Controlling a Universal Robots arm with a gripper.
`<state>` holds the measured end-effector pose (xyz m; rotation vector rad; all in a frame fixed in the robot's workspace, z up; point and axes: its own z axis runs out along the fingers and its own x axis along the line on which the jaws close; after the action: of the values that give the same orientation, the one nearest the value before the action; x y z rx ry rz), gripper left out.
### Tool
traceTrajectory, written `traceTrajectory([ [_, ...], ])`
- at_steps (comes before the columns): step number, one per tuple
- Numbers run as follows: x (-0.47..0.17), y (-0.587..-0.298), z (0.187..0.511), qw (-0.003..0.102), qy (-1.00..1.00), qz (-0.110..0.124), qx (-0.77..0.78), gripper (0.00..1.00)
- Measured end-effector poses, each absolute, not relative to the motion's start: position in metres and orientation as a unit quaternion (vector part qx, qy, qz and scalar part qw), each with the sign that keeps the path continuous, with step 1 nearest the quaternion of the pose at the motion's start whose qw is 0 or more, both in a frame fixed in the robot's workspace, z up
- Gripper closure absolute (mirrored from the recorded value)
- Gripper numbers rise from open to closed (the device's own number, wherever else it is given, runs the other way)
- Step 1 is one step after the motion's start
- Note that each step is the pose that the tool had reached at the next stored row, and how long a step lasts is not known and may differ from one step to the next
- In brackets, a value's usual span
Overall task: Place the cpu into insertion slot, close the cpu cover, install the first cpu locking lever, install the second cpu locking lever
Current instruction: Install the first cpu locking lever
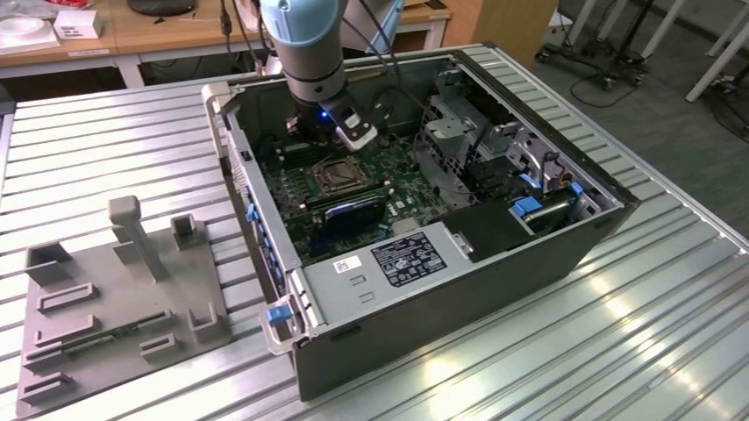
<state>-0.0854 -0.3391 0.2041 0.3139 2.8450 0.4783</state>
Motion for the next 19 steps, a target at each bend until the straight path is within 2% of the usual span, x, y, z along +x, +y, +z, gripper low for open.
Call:
traceTrajectory([
  [8,-0.0854,-0.3388,0.2018,0.125,0.969,0.159,0.142,0.89],
  [19,-0.0856,-0.3356,0.2011,0.127,0.968,0.159,0.149,0.89],
])
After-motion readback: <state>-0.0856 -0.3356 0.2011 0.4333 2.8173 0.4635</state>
